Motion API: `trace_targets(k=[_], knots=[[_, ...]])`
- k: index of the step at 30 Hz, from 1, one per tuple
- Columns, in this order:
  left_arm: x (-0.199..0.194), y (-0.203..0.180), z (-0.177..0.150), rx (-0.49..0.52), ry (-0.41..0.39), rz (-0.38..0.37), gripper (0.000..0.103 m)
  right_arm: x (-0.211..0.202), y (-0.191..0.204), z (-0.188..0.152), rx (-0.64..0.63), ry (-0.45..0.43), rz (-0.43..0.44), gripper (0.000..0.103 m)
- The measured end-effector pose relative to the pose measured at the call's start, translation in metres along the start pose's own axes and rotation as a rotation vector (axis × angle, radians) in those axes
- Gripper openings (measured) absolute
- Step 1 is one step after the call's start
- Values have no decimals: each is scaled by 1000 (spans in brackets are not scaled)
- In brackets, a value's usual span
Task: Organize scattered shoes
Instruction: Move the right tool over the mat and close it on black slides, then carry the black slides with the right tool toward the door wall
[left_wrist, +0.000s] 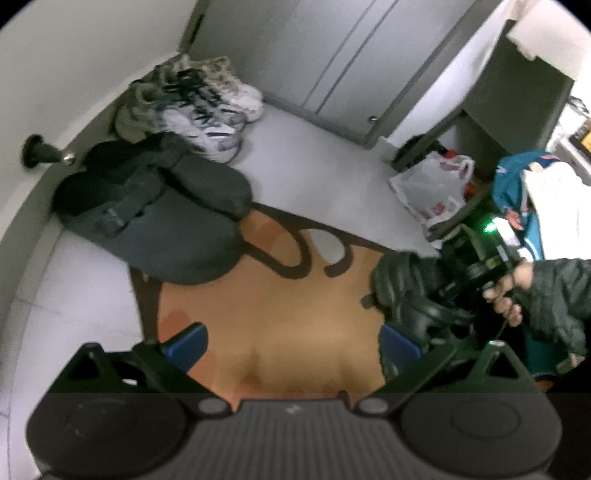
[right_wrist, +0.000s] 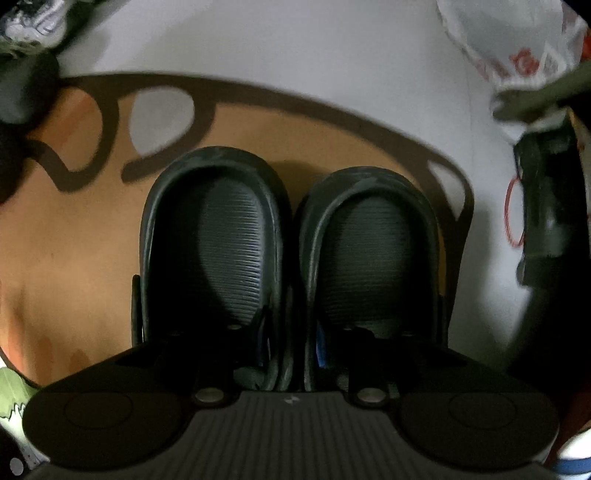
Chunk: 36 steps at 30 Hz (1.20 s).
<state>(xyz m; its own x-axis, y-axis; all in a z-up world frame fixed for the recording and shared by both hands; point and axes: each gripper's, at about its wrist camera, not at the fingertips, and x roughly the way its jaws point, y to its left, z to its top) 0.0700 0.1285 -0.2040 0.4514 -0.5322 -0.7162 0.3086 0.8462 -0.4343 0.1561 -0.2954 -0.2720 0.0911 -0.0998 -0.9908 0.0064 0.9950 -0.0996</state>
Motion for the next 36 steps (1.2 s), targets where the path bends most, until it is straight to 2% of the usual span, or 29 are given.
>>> trace_targets(k=[5, 9, 15, 21, 28, 36], knots=[[-16, 2, 4, -42, -18, 38, 101, -14, 16, 15, -77, -58, 8, 28], [-39, 6, 8, -79, -66, 76, 101, -32, 35, 24, -153, -129, 28, 28], [-74, 18, 3, -142, -106, 139, 101, -63, 88, 36, -358, -220, 105, 27], [-100, 32, -3, -204, -142, 214, 101, -78, 131, 41, -497, -274, 172, 27], [-114, 42, -25, -304, -165, 280, 101, -93, 188, 36, -669, -313, 233, 27], [-138, 47, -51, -390, -225, 345, 101, -113, 252, 10, -871, -351, 300, 27]])
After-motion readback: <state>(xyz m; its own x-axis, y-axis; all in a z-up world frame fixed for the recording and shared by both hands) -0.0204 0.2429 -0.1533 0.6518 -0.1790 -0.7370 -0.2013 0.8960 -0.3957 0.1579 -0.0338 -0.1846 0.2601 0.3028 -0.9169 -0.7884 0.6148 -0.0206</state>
